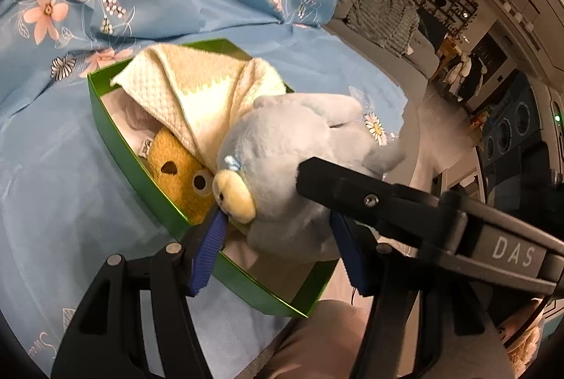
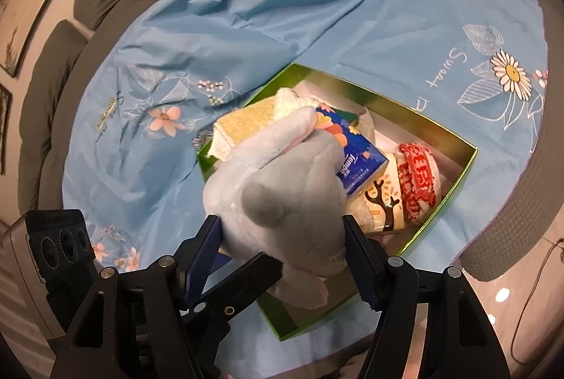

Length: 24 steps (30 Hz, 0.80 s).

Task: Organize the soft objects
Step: 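Carry the bunny over the green box and open the right gripper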

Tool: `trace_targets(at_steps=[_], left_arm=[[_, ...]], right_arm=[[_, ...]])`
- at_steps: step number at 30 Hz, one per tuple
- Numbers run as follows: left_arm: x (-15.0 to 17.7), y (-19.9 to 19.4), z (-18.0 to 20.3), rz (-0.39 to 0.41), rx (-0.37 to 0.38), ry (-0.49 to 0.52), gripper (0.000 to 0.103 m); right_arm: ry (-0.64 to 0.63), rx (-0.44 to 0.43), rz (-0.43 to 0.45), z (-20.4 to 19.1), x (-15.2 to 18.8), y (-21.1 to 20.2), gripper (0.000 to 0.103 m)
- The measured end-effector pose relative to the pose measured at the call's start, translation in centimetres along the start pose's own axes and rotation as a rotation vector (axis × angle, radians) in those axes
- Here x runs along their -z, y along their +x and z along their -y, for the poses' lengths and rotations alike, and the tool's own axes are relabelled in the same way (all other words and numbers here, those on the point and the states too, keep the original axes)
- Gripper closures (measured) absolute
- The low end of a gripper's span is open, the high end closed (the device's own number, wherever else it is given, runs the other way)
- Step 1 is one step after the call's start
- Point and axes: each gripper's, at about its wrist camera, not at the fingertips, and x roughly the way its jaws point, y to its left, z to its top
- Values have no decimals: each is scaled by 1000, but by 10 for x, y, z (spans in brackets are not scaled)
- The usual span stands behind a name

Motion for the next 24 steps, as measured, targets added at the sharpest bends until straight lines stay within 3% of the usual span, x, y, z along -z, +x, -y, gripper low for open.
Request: trace_targets(at_steps=[3, 19, 24], left_arm=[[0, 9, -3, -34, -1, -19, 47], [-2, 17, 0, -50, -123, 26, 49], [-1, 11, 2, -42, -110, 37, 49]], right_arm=[[11, 0, -15, 6, -1, 7, 33], [28, 16, -57, 15, -4, 32, 33], [33, 10, -59, 16, -2, 34, 33]])
